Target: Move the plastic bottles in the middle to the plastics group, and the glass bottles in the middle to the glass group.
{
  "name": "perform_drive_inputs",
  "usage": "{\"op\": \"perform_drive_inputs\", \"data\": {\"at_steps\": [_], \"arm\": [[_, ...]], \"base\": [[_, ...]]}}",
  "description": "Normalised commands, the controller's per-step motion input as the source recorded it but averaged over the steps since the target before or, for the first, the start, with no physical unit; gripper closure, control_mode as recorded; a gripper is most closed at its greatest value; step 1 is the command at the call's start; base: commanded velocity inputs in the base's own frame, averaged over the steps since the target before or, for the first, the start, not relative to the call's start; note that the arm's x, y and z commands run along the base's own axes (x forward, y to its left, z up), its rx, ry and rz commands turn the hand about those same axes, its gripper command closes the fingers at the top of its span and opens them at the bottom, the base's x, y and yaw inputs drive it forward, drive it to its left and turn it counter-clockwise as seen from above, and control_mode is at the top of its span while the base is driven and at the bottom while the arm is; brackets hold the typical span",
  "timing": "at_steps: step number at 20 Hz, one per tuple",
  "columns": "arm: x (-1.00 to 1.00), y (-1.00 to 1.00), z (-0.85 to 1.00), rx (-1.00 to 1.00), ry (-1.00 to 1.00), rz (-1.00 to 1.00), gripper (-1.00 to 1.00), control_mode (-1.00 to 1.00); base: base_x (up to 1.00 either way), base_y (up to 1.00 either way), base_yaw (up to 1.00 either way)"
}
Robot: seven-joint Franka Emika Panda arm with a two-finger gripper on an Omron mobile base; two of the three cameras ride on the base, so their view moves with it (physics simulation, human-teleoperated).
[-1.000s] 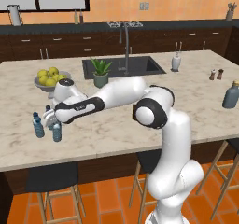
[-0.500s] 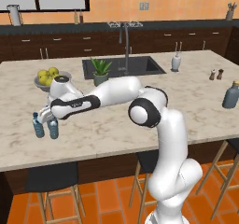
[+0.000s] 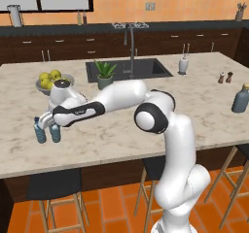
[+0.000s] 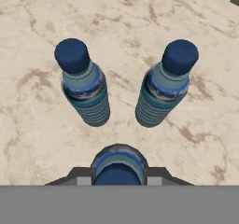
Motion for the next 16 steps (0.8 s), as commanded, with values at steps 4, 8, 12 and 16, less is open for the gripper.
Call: {"op": "perform_drive_inputs", "data": {"at_steps": [4,8,12,16], "arm": [[0.0,0.0,-0.08,0.0,-0.06,0.01,1.0,-1.0],[0.0,0.0,-0.1,0.0,0.01,0.0,1.0,-1.0],[0.02,0.0,-0.09,0.0,0.05,0.0,1.0,-1.0],[0.05,0.0,0.0,0.0,0.13,0.0,1.0,-1.0]], "base": [[0.0,0.0,0.0],[0.0,0.0,0.0],[0.0,0.0,0.0],[0.0,0.0,0.0]]}}
